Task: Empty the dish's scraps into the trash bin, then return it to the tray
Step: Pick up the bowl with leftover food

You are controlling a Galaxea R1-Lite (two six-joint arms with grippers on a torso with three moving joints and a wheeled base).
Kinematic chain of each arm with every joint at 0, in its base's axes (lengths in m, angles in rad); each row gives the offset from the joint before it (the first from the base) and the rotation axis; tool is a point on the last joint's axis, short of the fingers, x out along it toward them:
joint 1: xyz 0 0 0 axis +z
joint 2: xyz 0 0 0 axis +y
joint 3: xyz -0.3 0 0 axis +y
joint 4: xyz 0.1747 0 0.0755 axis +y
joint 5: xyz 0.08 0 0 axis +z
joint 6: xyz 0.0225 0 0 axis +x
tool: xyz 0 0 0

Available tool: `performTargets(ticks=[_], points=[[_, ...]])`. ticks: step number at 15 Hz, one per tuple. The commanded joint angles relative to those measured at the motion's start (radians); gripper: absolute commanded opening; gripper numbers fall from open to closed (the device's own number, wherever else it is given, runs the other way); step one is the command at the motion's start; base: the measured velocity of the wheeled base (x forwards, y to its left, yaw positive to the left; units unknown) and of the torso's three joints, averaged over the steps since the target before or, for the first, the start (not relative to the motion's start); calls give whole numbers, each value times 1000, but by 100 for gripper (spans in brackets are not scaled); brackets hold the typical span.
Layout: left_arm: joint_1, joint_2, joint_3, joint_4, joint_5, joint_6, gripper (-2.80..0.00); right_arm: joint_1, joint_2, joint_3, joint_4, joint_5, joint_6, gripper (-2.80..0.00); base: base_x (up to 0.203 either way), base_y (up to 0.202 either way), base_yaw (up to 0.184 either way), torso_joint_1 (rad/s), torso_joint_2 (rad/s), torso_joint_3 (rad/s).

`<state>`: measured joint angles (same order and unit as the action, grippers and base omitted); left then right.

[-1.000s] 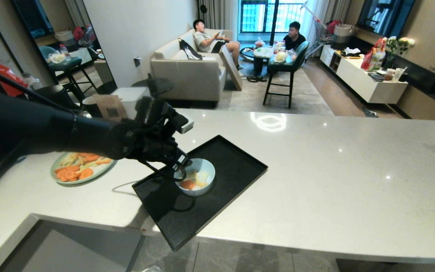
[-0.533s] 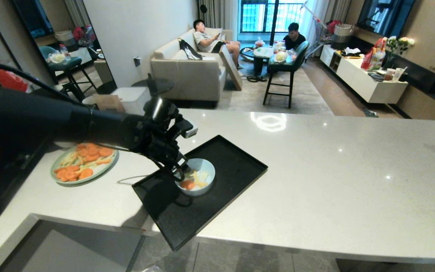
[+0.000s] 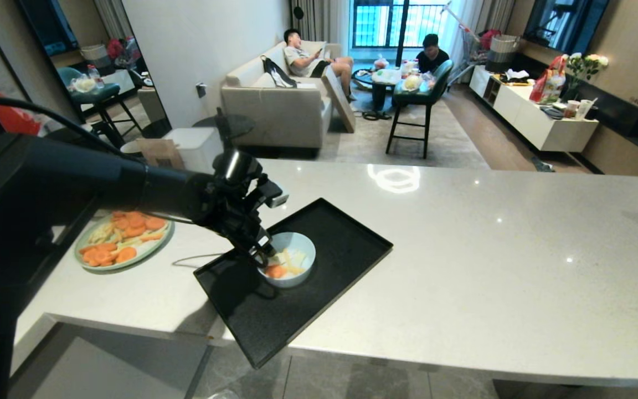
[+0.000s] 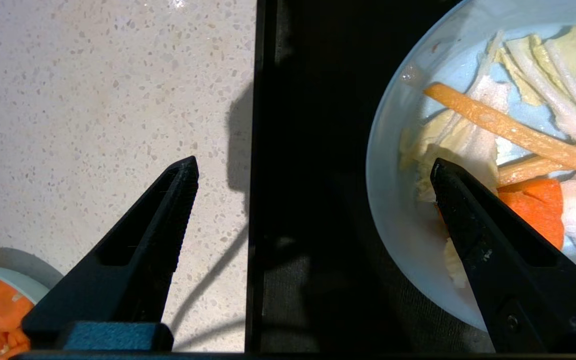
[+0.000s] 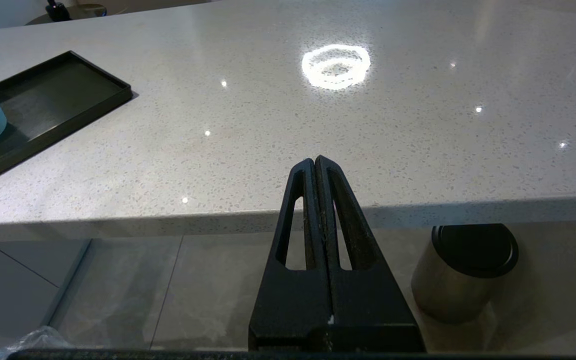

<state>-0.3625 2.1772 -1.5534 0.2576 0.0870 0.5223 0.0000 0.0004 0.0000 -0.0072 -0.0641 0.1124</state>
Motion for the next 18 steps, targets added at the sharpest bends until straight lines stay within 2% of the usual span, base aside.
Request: performTargets(ticks=[1,3,6,14,18], points=[[-3,7,5,2,0,14,0,0,1,0,0,0,0,-280,0,0,0,0,0,0],[1,6,9,11,0,34,0,0,0,0,0,0,0,-280,0,0,0,0,0,0],[2,-4,-3,91,0,36,0,0,0,0,0,0,0,-280,0,0,0,0,0,0],[0,-10,-8,92,0,39,0,0,0,0,0,0,0,-280,0,0,0,0,0,0],[-25,-17,-10,92,0,38,0,0,0,0,0,0,0,-280,0,0,0,0,0,0]])
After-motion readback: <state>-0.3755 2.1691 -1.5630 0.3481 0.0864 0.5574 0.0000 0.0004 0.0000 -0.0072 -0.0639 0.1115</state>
